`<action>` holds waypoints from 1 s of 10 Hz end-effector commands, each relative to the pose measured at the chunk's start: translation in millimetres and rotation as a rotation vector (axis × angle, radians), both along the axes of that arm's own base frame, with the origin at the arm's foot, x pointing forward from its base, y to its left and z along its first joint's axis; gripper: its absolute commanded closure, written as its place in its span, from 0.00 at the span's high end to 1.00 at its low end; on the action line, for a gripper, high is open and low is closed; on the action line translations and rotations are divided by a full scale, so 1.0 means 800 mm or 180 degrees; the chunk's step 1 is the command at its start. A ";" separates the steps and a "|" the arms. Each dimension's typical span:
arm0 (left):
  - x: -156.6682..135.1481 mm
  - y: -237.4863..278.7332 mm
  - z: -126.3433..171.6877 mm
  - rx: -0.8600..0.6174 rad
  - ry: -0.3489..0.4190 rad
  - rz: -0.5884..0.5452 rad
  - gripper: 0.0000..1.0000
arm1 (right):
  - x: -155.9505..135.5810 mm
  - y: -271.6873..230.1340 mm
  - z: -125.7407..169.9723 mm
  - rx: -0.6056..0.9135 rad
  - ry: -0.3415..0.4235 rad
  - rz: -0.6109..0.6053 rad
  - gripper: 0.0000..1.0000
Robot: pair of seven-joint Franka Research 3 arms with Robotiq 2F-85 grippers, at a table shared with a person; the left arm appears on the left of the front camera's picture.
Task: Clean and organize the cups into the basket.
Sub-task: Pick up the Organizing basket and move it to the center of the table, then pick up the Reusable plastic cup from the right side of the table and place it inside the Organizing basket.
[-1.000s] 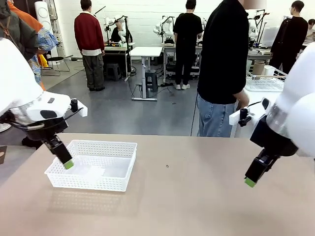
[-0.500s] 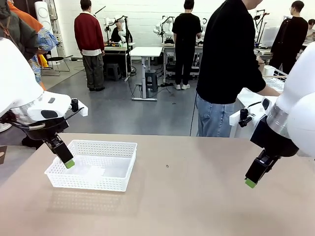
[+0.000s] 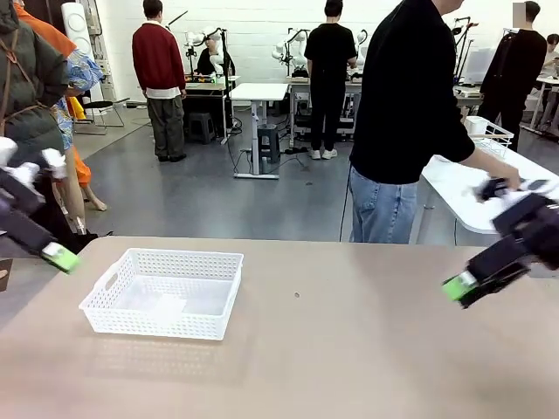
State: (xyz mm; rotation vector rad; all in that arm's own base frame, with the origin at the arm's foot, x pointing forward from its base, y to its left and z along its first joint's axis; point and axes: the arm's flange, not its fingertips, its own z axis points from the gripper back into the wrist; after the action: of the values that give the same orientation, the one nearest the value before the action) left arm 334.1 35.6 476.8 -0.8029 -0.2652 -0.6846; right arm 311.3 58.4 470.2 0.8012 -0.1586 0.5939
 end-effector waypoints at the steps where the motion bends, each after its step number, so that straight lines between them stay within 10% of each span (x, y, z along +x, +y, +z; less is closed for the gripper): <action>1: 0.030 0.066 0.001 -0.1462 0.1005 0.0248 1.00 | 0.002 -0.067 0.005 0.0640 0.0235 -0.0383 1.00; 10: -0.043 0.302 -0.016 -0.1947 0.0795 0.1838 1.00 | -0.092 -0.316 0.003 0.1237 0.0204 -0.1854 1.00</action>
State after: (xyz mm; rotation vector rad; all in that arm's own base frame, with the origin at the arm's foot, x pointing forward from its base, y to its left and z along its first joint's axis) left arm 292.9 275.7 462.2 -1.3161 -0.4396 0.0015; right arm 249.1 -185.8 468.0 1.1014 -0.4159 -0.0214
